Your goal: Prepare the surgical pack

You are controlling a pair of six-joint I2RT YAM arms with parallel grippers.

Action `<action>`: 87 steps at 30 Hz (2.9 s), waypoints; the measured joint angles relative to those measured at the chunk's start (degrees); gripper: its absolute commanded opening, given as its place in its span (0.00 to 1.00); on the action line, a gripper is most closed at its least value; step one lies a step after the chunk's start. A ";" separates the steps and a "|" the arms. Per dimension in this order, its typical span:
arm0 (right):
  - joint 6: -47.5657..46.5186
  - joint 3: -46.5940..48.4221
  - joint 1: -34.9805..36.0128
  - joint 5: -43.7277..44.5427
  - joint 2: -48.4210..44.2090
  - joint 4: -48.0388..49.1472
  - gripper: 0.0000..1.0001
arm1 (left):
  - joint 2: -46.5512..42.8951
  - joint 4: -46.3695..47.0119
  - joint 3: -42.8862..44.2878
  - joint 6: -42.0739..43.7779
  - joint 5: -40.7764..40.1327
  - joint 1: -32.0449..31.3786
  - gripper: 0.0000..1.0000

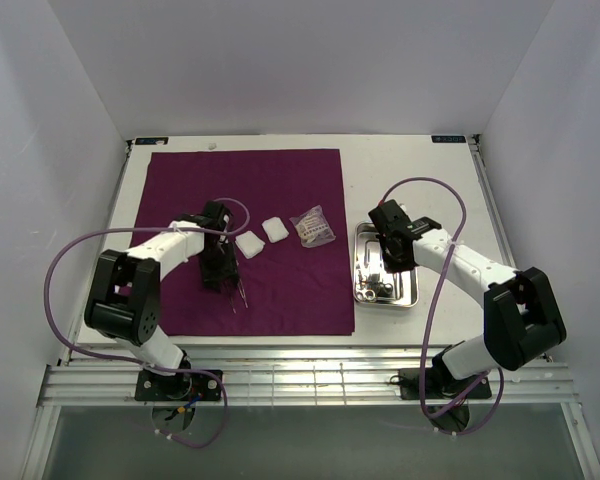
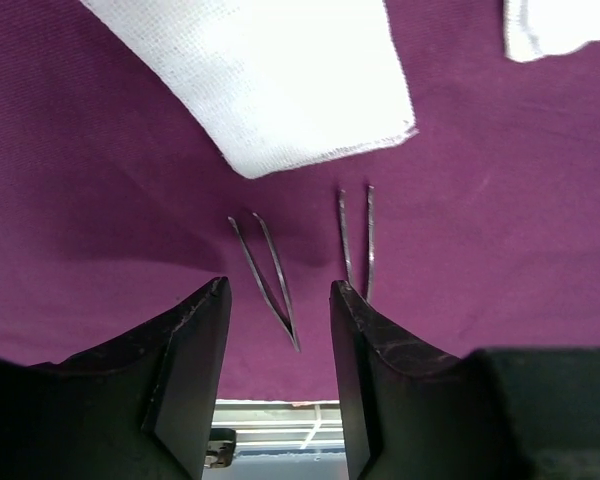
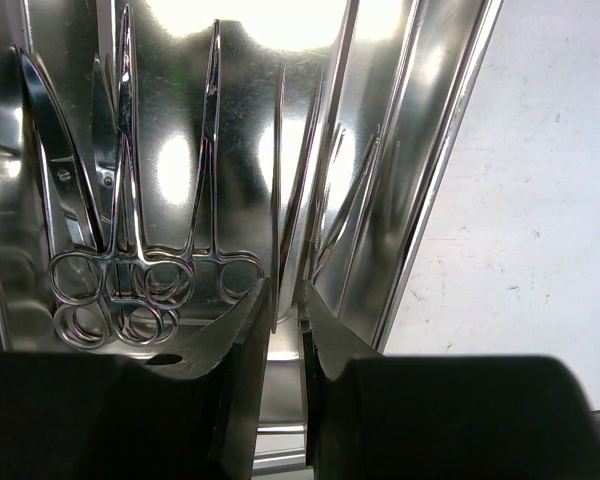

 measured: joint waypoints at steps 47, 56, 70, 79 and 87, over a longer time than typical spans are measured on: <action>-5.66 5.20 0.22 -38.01 -11.74 26.69 0.78 | -20.04 23.39 7.80 3.52 31.43 2.14 0.00; 10.95 4.72 3.06 -57.77 -2.19 57.96 0.74 | -20.68 47.39 4.74 -6.73 47.95 2.10 0.00; 22.51 5.44 7.08 -67.38 5.16 75.38 0.43 | -20.68 54.27 3.91 -11.72 54.40 2.10 0.00; 25.03 6.16 7.41 -69.59 6.40 77.92 0.08 | -20.63 54.51 2.89 -12.00 54.42 2.27 0.00; 23.15 6.34 7.43 -66.69 6.25 74.05 0.08 | -20.22 52.87 2.95 -10.86 54.31 2.23 0.98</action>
